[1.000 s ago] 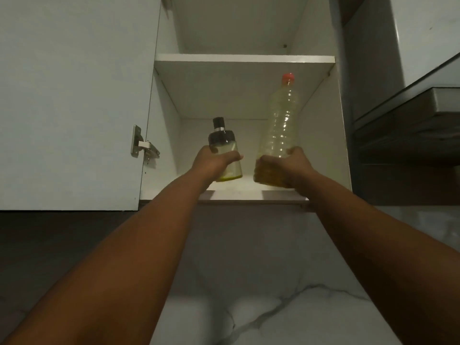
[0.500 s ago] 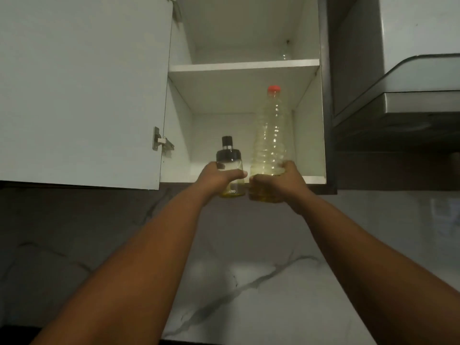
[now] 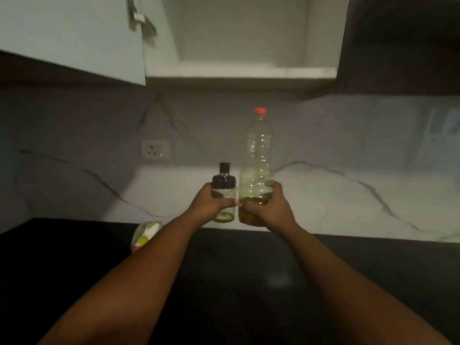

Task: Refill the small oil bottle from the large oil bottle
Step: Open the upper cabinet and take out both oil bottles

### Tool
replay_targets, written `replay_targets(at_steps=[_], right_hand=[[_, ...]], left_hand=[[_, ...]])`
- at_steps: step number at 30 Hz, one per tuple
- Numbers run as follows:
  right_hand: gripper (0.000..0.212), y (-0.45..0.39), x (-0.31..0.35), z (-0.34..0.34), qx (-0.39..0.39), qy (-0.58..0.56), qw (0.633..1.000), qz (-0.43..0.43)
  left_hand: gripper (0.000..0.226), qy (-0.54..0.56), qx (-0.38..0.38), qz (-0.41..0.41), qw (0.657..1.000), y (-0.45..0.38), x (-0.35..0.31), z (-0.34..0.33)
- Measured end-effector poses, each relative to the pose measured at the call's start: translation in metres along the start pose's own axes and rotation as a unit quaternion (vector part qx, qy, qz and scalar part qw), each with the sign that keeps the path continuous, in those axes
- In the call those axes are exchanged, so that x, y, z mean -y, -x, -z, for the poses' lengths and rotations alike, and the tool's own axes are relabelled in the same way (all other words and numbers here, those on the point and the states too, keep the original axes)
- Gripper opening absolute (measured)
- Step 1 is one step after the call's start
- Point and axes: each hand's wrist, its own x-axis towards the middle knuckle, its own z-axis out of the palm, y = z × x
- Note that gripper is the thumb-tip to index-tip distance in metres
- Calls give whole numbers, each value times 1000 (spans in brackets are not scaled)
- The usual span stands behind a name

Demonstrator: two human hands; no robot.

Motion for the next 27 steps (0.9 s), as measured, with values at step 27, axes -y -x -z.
replay_targets(at_steps=[27], right_hand=[[95, 118, -208, -41, -46, 9, 978, -203]], left_hand=[[71, 29, 6, 146, 989, 60, 231, -80]])
